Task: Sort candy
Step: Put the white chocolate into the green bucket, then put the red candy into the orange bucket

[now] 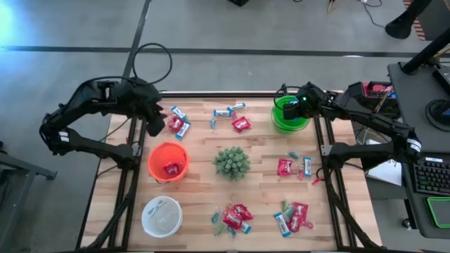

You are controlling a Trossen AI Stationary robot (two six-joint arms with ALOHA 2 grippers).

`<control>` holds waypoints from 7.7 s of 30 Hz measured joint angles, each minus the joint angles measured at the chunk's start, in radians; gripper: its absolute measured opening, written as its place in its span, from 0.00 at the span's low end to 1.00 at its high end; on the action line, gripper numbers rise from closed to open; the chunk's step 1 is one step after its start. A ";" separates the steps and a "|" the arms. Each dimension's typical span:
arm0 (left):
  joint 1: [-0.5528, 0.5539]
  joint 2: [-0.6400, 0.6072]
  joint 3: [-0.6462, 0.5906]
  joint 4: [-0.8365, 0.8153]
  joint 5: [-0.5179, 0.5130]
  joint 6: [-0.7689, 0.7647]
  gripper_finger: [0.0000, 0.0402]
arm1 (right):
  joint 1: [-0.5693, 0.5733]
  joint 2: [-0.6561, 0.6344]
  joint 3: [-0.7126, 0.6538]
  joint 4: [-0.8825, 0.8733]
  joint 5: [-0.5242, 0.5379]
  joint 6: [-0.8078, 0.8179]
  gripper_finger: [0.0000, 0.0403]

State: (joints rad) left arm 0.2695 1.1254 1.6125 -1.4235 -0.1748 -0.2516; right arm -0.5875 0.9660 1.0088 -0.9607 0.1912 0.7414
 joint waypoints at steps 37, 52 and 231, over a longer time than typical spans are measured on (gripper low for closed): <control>0.038 0.046 0.053 -0.077 -0.141 -0.090 0.35 | -0.145 0.010 -0.001 0.597 0.017 -0.332 0.36; 0.066 0.087 0.127 -0.148 -0.255 0.037 0.48 | -0.168 0.023 -0.001 0.725 -0.121 -0.217 0.36; 0.066 -0.096 0.128 0.146 0.440 0.060 0.49 | 0.862 0.423 0.045 0.881 -0.082 0.281 0.03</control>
State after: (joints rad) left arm 0.3351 1.0289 1.7401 -1.2770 0.2654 -0.1920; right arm 0.2741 1.3891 1.0542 -0.0801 0.1088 1.0222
